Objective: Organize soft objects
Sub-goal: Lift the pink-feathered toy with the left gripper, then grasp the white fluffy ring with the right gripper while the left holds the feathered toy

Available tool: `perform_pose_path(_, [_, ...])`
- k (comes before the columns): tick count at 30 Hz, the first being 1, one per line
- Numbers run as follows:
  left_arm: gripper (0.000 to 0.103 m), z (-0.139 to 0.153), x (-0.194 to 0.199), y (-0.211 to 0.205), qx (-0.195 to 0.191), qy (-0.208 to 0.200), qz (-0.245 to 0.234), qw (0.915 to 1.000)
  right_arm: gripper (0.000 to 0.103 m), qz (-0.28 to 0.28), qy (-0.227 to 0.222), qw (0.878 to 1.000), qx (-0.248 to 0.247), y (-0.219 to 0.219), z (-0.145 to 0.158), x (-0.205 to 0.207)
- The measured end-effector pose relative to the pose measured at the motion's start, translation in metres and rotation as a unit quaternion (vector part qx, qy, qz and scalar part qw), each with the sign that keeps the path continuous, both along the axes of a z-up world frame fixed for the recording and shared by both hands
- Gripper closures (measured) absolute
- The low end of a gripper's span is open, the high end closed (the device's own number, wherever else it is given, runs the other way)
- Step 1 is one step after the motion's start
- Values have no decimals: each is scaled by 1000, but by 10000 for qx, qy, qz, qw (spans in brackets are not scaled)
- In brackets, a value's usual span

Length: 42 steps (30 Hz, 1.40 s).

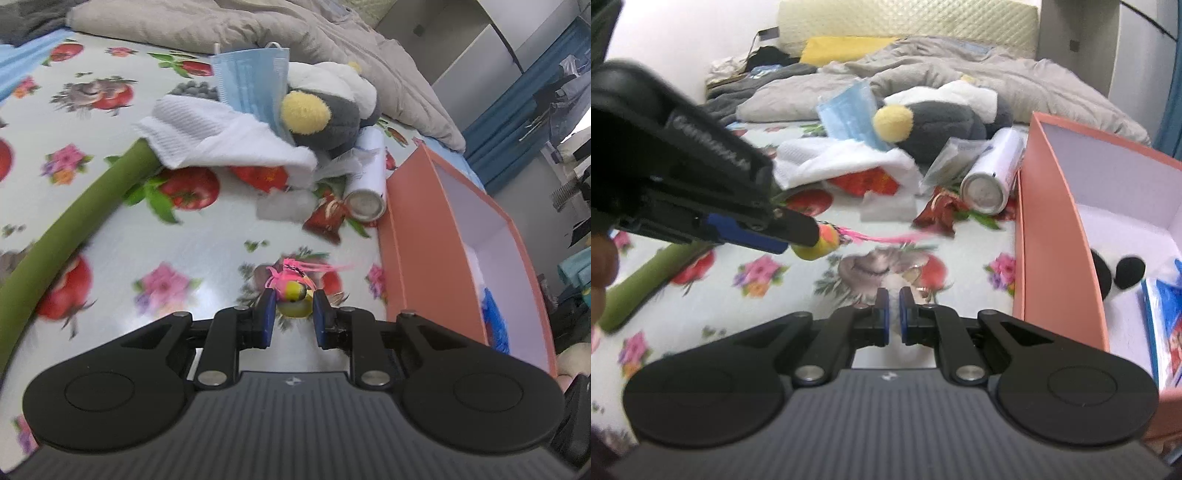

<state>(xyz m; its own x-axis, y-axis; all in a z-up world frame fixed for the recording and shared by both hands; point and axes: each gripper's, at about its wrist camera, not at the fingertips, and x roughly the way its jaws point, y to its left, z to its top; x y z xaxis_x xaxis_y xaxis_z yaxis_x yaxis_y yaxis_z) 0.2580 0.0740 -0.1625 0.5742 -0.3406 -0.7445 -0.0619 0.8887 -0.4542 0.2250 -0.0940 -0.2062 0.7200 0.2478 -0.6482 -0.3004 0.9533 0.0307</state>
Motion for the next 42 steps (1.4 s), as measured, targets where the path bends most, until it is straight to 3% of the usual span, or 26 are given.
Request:
perform_pose_path(9, [78, 1, -74, 16, 346, -34, 273, 9990, 94, 421, 199, 9989, 89, -2, 10, -37])
perform_pose_path(20, [77, -20, -131, 23, 501, 135, 429, 9977, 90, 460, 1175, 9906, 523, -6, -8, -54])
perform_pose_path(22, [76, -23, -133, 24, 494, 187, 432, 9977, 81, 404, 1307, 9892, 517, -6, -9, -51])
perform_pose_path(24, [68, -25, -135, 26, 442, 181, 480, 9977, 54, 344, 1357, 9887, 542, -7, -8, -50])
perform_pose_path(26, [59, -28, -136, 29, 304, 193, 506, 9981, 45, 329, 1344, 9890, 521, -7, -7, -50])
perform_pose_path(34, [59, -42, -136, 36, 47, 288, 639, 9975, 46, 185, 1327, 9907, 234, -2, -19, -37])
perform_pose_path(42, [59, -46, -131, 37, -151, 223, 574, 9980, 48, 404, 1151, 9925, 3, 16, -25, -27])
